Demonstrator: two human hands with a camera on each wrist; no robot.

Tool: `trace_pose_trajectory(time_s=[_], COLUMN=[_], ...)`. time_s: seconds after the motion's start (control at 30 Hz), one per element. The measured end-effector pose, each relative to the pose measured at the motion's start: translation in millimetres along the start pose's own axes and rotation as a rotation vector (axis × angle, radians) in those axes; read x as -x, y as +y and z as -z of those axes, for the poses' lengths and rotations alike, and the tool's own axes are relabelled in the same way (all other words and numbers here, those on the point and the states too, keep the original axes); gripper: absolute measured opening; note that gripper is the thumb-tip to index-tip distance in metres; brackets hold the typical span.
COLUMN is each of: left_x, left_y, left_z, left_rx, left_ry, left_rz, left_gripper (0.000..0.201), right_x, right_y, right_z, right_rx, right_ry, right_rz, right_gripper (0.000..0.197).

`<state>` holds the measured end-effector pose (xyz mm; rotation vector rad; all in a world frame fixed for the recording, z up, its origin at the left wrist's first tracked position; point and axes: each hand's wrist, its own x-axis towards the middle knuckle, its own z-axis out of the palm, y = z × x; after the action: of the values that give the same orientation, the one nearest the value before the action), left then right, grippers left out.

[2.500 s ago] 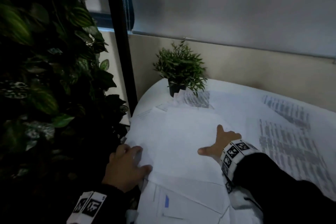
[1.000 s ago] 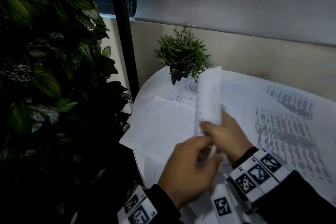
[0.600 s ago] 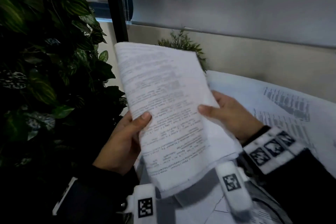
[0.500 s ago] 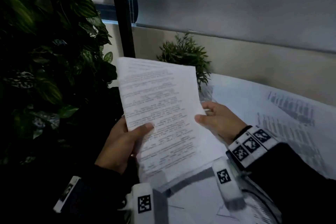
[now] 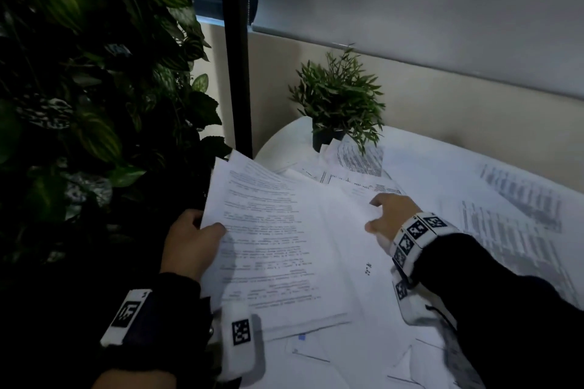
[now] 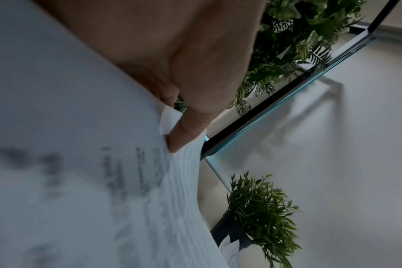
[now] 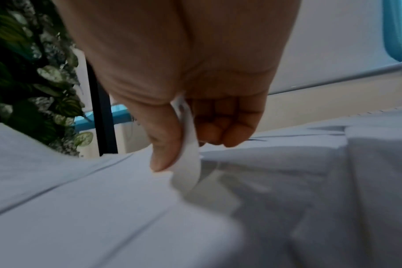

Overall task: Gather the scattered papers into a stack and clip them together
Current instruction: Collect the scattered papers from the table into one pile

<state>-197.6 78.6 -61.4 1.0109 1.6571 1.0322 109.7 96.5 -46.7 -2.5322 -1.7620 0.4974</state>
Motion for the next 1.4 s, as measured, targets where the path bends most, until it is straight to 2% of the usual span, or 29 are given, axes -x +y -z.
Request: trace_pose_trajectory(time_s=[0.1, 0.2, 0.27, 0.3, 0.4, 0.43, 0.5, 0.57, 0.6, 0.63, 0.73, 0.77, 0.83, 0.9, 0.93, 1.0, 1.07, 1.13, 1.2, 1.27, 1.3, 1.4], left_x=[-2, 1, 2, 2, 5, 6, 17, 28, 32, 38, 39, 37, 28, 20, 16, 13, 8, 6, 7, 10, 12, 8], left_y=[-1, -2, -4, -5, -3, -2, 8, 16, 19, 22, 16, 15, 11, 8, 5, 6, 2, 2, 1, 3, 4, 8], left_z=[0, -5, -9, -12, -18, -20, -22, -20, -18, -16, -10, -7, -2, 3, 4, 5, 5, 2, -1, 0, 1, 9], left_rx=[-0.046, 0.037, 0.071, 0.065, 0.073, 0.127, 0.362, 0.54, 0.561, 0.567, 0.384, 0.32, 0.192, 0.131, 0.125, 0.14, 0.175, 0.213, 0.223, 0.17, 0.121, 0.028], left_ry=[0.059, 0.0, -0.072, -0.104, -0.169, -0.175, -0.241, -0.375, -0.416, -0.429, -0.231, -0.162, -0.07, -0.049, -0.063, -0.095, -0.114, -0.125, -0.088, -0.054, -0.036, 0.018], left_rz=[-0.021, -0.091, -0.158, -0.185, -0.116, -0.066, 0.088, 0.176, 0.177, 0.156, 0.004, -0.017, -0.052, -0.094, -0.114, -0.126, -0.109, -0.102, -0.141, -0.244, -0.305, -0.423], left_gripper=[0.041, 0.059, 0.074, 0.074, 0.045, 0.036, 0.017, 0.042, 0.05, 0.049, 0.02, 0.021, 0.032, 0.04, 0.043, 0.05, 0.073, 0.088, 0.092, 0.082, 0.071, 0.034], right_x=[8, 33, 54, 65, 102, 117, 144, 157, 159, 159, 146, 140, 115, 80, 63, 44, 34, 25, 20, 17, 19, 35], right_y=[18, 38, 44, 42, 17, 2, -35, -66, -78, -87, -91, -87, -69, -44, -31, -12, -3, 1, 7, 15, 19, 28], right_z=[19, 49, 69, 76, 82, 72, 35, -11, -29, -40, -40, -33, -19, -7, -5, -7, -12, -15, -15, -10, -4, 26], right_rx=[-0.152, -0.396, -0.543, -0.569, -0.338, -0.261, -0.096, 0.023, 0.012, -0.018, -0.212, -0.258, -0.308, -0.264, -0.142, 0.105, 0.17, 0.032, -0.135, -0.172, -0.198, -0.438], right_ry=[0.122, 0.286, 0.364, 0.437, 0.671, 0.652, 0.48, 0.247, 0.102, -0.04, -0.226, -0.287, -0.391, -0.232, -0.131, -0.072, -0.093, -0.11, -0.112, -0.073, -0.013, 0.324], right_rz=[-0.075, -0.05, 0.022, 0.082, 0.345, 0.43, 0.557, 0.71, 0.786, 0.842, 0.936, 0.9, 0.654, 0.303, 0.144, -0.068, -0.119, -0.122, -0.136, -0.116, -0.098, -0.105], right_gripper=[0.044, 0.009, 0.017, 0.019, 0.039, 0.045, 0.049, 0.044, 0.044, 0.046, 0.047, 0.053, 0.08, 0.098, 0.102, 0.104, 0.104, 0.096, 0.075, 0.036, 0.018, 0.014])
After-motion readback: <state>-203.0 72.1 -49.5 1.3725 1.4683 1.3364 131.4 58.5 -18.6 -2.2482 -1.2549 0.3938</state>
